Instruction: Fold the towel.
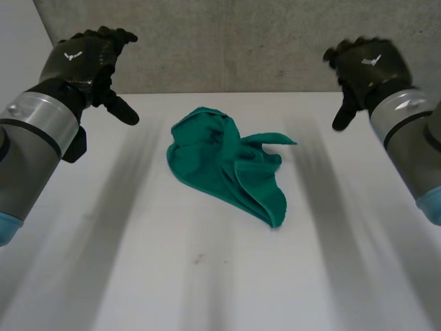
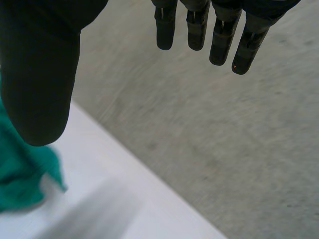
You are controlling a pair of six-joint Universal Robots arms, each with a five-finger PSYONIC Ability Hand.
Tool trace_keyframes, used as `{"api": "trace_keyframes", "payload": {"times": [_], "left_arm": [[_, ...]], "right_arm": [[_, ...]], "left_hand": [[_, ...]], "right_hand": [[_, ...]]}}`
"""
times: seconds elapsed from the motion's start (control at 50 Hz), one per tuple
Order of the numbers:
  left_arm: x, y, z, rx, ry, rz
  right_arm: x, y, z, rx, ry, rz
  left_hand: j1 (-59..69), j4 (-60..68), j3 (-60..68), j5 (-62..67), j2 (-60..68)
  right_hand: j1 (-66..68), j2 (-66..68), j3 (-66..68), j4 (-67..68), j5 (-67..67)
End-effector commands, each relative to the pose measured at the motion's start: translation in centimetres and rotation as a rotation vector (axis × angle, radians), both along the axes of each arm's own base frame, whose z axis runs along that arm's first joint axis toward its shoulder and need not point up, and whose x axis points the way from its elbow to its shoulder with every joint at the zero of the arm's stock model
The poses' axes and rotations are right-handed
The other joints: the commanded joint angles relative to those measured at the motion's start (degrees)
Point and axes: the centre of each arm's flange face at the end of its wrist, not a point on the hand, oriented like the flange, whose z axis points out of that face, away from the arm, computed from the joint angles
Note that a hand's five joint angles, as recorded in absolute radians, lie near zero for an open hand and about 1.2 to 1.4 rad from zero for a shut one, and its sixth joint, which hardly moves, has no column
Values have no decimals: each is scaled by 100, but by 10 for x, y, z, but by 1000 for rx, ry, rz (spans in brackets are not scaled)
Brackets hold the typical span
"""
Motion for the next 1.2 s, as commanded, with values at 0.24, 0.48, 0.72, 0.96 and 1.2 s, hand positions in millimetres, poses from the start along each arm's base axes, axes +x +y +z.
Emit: {"api": "trace_keyframes", "payload": {"times": [0.24, 0.48, 0.72, 0.96, 1.2], "left_arm": [[-30, -60, -107, 72, -253, -19], [-31, -67, -135, 82, -310, -19], [-29, -64, -136, 92, -312, -17], [-30, -62, -137, 101, -306, -19], [-37, -56, -160, 192, -236, -51]], "right_arm": [[68, 33, -93, 370, -109, 182], [101, 24, -156, 165, 361, 317], [120, 1, -141, -102, 383, 347], [95, 32, 44, -339, -59, 293], [72, 57, 94, -330, -274, 225]], "left_hand": [[38, -39, -99, -122, -39], [21, -56, -116, -139, -56], [21, -56, -116, -139, -56], [-47, -123, -183, -206, -124], [-63, -140, -200, -223, -140]], "right_hand": [[-143, -263, -203, -327, -306], [-143, -263, -203, -327, -306], [6857, 6737, 6797, 6673, 6694], [6857, 6737, 6797, 6673, 6694], [6857, 6737, 6797, 6673, 6694]]}}
